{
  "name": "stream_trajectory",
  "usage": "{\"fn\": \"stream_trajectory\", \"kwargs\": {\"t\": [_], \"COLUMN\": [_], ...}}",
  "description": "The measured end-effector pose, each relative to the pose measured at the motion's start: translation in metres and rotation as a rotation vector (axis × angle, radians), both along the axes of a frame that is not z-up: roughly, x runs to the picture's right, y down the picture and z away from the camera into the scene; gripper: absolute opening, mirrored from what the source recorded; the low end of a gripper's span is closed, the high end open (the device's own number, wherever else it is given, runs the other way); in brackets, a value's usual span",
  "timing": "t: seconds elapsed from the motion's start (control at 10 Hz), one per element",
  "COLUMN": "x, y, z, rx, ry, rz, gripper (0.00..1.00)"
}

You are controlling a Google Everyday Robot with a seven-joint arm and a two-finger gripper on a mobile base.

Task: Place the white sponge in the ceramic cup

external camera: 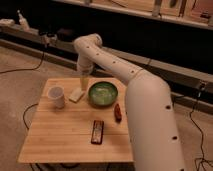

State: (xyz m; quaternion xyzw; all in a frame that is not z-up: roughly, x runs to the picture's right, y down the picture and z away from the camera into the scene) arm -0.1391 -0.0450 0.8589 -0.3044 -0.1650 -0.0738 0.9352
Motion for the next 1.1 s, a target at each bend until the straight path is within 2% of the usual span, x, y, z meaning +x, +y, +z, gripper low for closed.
{"fn": "stream_trajectory", "kwargs": {"t": [0.2,0.6,0.9,1.1], "x": [-0.013,-0.035,-0.052,-0.051], "y": [0.002,0.0,0.017,0.032], "z": [0.019,0.056,0.083,0.095], "rx": [-0.021,-0.005,0.027,0.027], "ry": [-0.045,-0.066,-0.063,-0.044], "rz": [-0.052,-0.125,-0.189,-0.22], "gripper": [0.8,0.8,0.8,0.8]}}
